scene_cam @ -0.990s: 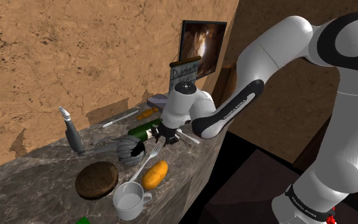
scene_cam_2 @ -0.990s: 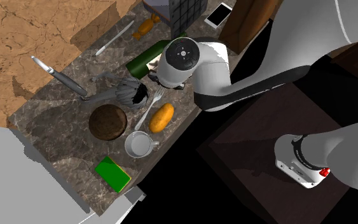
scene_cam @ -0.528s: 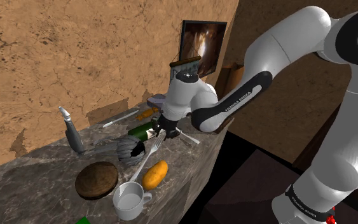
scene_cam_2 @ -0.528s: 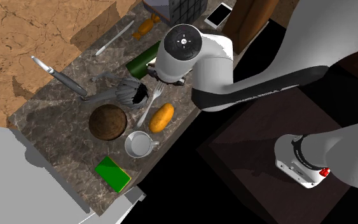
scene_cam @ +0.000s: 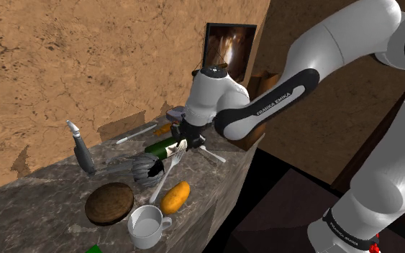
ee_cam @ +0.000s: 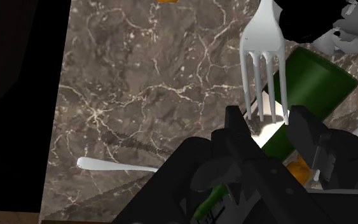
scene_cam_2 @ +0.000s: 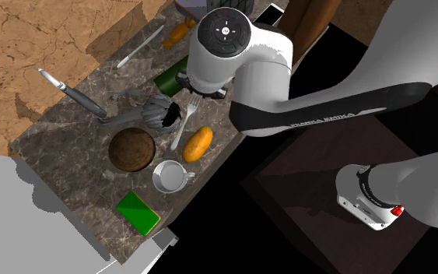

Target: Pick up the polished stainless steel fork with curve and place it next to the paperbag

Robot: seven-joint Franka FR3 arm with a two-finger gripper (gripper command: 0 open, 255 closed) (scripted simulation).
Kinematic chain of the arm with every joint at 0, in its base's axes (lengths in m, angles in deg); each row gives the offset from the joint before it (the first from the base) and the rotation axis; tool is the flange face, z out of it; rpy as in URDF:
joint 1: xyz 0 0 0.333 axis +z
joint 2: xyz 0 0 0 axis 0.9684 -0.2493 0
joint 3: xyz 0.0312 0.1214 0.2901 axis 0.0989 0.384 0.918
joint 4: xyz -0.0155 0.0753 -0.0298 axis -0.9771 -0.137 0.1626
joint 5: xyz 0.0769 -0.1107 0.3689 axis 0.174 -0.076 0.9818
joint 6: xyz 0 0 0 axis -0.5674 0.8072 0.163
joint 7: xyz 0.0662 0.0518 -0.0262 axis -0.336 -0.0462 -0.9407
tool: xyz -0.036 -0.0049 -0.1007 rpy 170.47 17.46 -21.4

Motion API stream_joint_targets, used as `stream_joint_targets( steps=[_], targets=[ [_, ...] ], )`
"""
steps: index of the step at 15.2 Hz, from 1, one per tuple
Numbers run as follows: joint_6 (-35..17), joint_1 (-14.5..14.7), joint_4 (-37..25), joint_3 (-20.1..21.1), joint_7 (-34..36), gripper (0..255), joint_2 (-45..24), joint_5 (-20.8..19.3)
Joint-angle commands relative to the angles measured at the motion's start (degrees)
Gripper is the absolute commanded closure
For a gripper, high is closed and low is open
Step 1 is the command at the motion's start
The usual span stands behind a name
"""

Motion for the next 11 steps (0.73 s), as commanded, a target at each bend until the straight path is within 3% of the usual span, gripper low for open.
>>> stream_joint_targets(
  steps=[1, 11],
  targets=[
    [1.0, -0.8, -0.1, 1.0, -2.1, 255, 1.6, 2.7],
    [6.8, -2.6, -2.3, 3.2, -10.1, 255, 8.1, 13.2]
  ],
)
